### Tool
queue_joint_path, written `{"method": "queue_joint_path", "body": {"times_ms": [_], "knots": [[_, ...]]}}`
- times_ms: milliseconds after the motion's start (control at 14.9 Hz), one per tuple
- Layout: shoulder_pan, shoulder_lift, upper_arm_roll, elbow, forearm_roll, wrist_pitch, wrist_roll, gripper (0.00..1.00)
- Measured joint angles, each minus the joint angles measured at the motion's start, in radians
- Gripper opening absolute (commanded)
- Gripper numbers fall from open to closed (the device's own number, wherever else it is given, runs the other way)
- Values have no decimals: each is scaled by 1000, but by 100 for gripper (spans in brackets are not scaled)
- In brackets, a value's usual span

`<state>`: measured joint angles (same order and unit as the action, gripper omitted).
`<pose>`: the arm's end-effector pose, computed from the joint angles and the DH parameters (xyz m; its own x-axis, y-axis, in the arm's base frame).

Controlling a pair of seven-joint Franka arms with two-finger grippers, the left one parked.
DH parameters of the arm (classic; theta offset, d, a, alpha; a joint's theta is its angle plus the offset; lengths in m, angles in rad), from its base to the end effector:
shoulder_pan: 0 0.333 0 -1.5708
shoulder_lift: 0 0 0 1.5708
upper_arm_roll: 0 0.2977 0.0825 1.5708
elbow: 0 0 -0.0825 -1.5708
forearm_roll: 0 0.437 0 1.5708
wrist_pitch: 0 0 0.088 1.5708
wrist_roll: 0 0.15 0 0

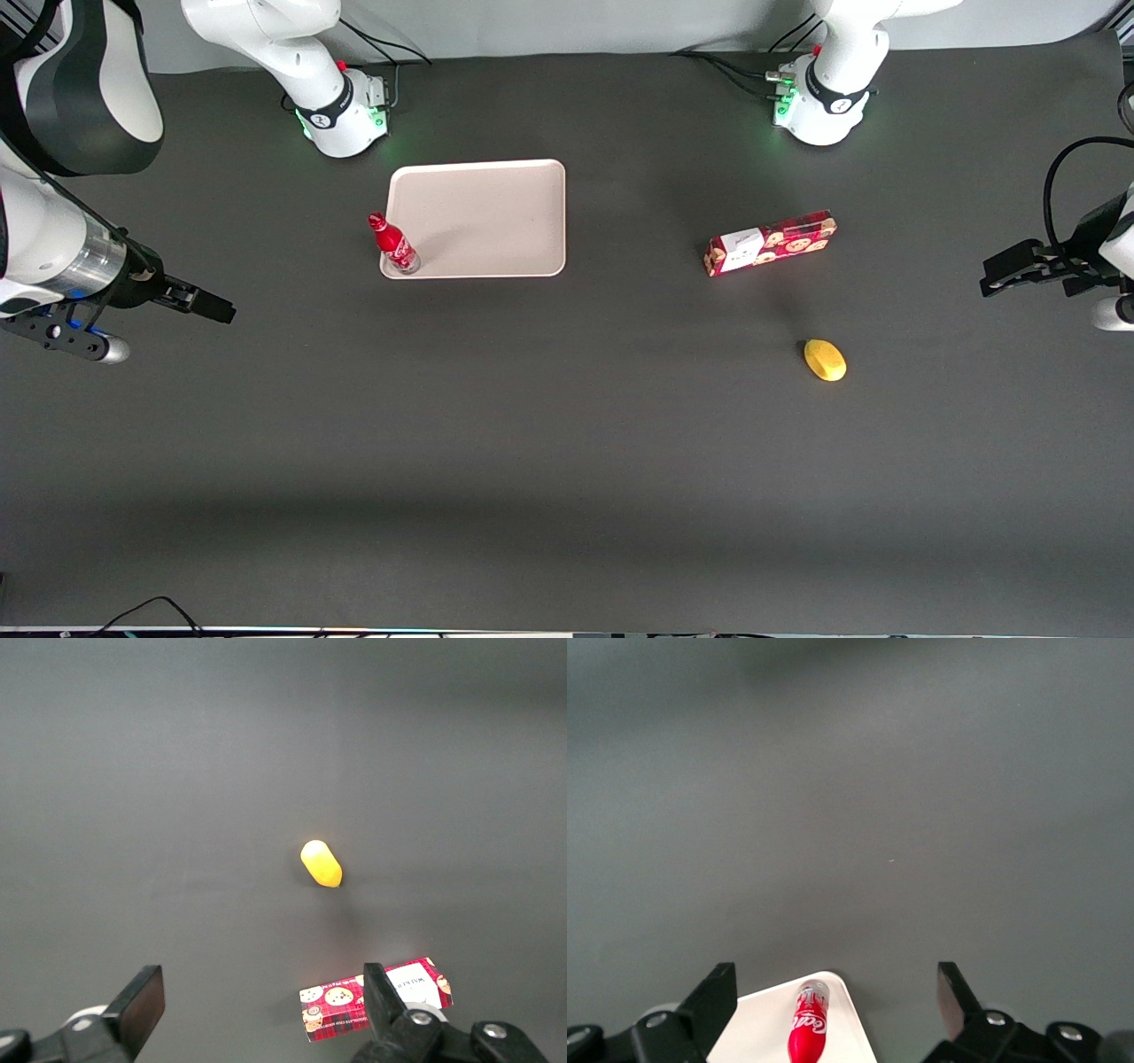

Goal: Place coke bottle on tray

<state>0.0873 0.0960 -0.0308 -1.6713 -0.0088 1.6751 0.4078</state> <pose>0.6282 0.0348 0.4596 0.9357 -0.3436 -0.0799 -0.3407 -0.9390 0.0471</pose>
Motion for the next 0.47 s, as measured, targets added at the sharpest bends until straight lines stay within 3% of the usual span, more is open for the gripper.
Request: {"method": "queue_joint_path", "body": {"times_ms": [469], "knots": [[-39,-205,23,-182,20,17,-29,100]]}}
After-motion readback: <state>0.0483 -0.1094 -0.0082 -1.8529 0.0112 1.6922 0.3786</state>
